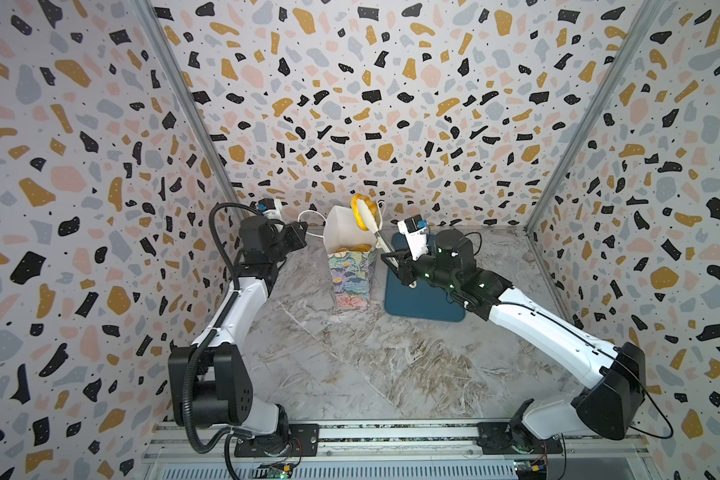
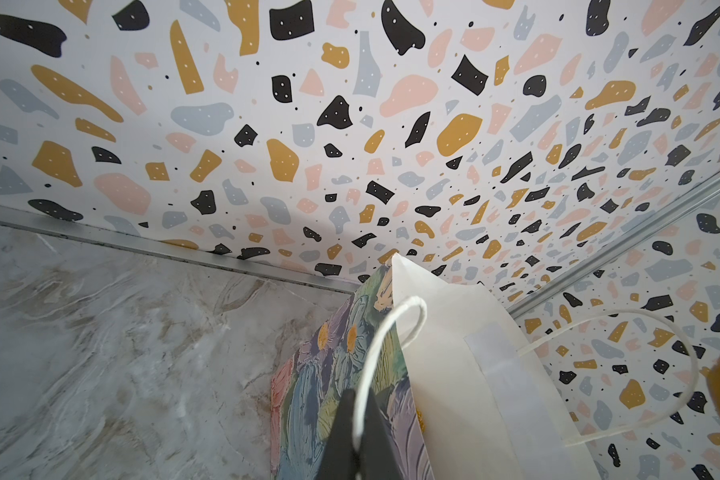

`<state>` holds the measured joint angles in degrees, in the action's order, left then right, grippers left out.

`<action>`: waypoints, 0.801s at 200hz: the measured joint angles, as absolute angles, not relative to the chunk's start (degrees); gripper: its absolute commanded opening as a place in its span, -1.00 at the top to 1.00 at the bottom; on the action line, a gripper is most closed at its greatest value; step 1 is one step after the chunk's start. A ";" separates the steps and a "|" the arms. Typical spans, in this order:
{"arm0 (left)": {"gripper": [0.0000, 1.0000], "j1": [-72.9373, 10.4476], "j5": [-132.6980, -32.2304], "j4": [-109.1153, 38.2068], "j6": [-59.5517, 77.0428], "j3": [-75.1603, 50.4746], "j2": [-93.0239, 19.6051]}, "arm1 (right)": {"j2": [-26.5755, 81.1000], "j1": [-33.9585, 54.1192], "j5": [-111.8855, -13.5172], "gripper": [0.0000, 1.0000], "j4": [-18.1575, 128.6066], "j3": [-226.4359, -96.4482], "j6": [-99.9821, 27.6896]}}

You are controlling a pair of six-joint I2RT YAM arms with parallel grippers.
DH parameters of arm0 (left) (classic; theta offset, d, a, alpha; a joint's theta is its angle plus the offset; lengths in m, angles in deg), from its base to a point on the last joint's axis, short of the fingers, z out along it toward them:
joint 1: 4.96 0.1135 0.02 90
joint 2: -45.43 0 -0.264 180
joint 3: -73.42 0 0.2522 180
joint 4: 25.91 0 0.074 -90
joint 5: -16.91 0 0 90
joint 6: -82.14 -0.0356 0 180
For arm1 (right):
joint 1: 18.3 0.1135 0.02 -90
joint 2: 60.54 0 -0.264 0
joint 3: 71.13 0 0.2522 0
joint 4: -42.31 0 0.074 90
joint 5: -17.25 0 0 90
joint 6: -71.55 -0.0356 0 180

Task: Place the fake bread into the paper bag
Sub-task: 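Carry the striped croissant with the right gripper over the bag's opening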

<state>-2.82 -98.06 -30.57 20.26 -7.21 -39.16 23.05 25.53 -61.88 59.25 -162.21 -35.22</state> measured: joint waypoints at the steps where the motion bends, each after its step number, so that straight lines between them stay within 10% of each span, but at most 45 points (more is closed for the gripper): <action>1: 1.00 -2.82 -98.06 -30.57 20.26 -7.21 -39.16 | 23.14 25.55 -61.88 0.76 59.28 -162.27 -35.20; 160: 1.00 -2.82 -98.06 -30.57 20.26 -7.21 -39.16 | 36.47 27.48 -65.73 0.22 71.49 -175.17 -31.05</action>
